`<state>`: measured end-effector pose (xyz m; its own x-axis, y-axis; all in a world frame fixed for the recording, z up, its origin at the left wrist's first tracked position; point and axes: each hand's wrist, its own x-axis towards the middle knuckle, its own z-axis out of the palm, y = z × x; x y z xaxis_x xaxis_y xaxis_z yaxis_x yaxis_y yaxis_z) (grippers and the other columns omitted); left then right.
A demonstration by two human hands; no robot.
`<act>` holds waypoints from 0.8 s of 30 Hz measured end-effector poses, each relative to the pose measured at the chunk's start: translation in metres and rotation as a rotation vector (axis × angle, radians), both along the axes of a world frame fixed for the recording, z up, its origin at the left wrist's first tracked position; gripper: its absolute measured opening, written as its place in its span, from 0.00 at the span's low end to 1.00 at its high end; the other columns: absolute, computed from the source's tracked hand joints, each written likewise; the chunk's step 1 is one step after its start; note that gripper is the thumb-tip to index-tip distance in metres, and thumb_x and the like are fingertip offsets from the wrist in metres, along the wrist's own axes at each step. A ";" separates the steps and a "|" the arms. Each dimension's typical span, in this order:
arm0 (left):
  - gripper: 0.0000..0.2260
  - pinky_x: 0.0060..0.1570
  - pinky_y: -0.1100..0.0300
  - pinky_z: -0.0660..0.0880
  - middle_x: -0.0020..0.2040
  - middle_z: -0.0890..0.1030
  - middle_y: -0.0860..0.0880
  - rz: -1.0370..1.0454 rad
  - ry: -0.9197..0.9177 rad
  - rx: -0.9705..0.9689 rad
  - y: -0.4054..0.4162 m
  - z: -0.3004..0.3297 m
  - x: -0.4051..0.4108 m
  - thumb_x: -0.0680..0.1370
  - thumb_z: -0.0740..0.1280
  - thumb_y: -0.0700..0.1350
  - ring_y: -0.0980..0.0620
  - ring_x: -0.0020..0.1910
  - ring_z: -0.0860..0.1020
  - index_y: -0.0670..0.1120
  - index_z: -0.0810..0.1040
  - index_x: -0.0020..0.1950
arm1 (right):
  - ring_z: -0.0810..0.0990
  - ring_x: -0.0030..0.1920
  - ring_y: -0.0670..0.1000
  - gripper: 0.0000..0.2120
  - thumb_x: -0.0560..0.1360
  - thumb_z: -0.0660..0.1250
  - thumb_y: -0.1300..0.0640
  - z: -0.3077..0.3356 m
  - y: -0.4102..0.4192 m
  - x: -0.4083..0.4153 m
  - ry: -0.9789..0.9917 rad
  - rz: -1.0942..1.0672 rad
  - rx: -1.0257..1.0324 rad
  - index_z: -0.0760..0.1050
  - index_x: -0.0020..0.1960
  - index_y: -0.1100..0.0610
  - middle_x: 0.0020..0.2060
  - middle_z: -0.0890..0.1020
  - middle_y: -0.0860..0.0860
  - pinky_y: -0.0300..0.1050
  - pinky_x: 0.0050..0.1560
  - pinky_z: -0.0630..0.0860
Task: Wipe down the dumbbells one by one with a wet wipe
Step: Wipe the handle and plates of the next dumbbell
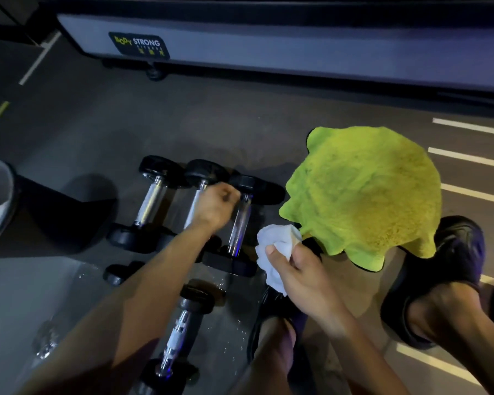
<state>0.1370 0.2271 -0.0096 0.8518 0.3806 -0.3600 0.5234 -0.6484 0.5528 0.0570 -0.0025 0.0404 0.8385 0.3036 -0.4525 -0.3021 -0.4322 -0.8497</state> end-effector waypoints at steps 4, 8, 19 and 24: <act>0.15 0.58 0.48 0.78 0.58 0.82 0.40 0.139 -0.049 0.311 0.055 0.002 0.006 0.80 0.70 0.54 0.37 0.59 0.80 0.43 0.80 0.58 | 0.67 0.32 0.47 0.28 0.74 0.59 0.31 0.001 0.004 0.008 0.004 0.018 -0.032 0.66 0.37 0.56 0.31 0.67 0.46 0.49 0.36 0.68; 0.19 0.55 0.54 0.78 0.58 0.83 0.36 0.138 0.293 0.101 0.076 -0.032 0.018 0.84 0.65 0.55 0.37 0.57 0.82 0.39 0.83 0.56 | 0.67 0.31 0.46 0.25 0.79 0.63 0.38 0.000 0.013 0.015 0.008 0.056 -0.047 0.63 0.36 0.56 0.30 0.66 0.46 0.48 0.34 0.67; 0.12 0.33 0.57 0.75 0.36 0.77 0.44 0.227 0.036 -0.312 0.073 -0.034 0.009 0.86 0.62 0.45 0.46 0.32 0.74 0.47 0.73 0.43 | 0.61 0.29 0.45 0.25 0.81 0.65 0.44 0.018 0.020 0.028 -0.063 0.012 -0.023 0.56 0.34 0.53 0.28 0.60 0.44 0.42 0.33 0.62; 0.09 0.46 0.50 0.78 0.41 0.80 0.45 0.221 -0.143 -0.388 0.067 0.040 -0.011 0.85 0.64 0.46 0.45 0.40 0.78 0.48 0.78 0.47 | 0.63 0.27 0.45 0.27 0.80 0.66 0.44 0.042 0.001 0.021 -0.191 -0.089 0.025 0.55 0.32 0.53 0.26 0.59 0.44 0.40 0.31 0.62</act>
<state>0.1259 0.2940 0.0300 0.8167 0.4192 -0.3966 0.5267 -0.2607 0.8091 0.0776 -0.0011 0.0823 0.9323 0.2334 -0.2762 -0.1709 -0.3888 -0.9053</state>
